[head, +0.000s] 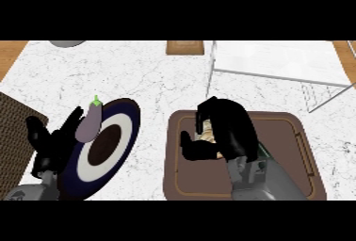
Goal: Pick the cupcake from the tray and place it in the tiered shelf
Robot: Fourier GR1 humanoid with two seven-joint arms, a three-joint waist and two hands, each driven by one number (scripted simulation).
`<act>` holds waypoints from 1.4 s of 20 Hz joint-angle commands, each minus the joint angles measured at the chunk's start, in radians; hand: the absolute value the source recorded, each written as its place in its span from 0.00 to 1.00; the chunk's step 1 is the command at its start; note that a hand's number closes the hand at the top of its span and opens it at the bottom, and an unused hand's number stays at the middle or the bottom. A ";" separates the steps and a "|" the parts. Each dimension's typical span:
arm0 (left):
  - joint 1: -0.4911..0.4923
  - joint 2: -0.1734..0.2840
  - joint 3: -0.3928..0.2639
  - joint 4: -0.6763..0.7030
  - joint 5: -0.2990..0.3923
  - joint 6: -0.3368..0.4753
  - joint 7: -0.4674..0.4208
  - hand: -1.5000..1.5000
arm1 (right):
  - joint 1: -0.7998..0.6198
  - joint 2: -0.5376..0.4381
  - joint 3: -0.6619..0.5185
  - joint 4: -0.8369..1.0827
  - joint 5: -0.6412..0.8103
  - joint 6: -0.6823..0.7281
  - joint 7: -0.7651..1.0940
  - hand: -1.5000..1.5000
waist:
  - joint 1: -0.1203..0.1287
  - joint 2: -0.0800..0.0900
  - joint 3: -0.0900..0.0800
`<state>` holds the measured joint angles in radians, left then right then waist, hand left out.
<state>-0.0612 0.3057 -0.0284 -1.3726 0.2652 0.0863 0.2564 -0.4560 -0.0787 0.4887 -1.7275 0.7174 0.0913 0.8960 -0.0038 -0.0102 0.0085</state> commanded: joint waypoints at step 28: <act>0.020 -0.020 0.013 0.005 -0.014 -0.039 0.039 0.50 | -0.785 -0.330 -0.699 0.202 -0.082 0.338 0.085 1.00 | 0.016 0.011 -0.009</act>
<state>-0.0648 0.2778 -0.0175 -1.3843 0.2332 0.0779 0.2602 -1.1660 -0.3431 -0.1670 -1.6515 0.6465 0.3884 0.9746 0.0065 -0.0054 0.0068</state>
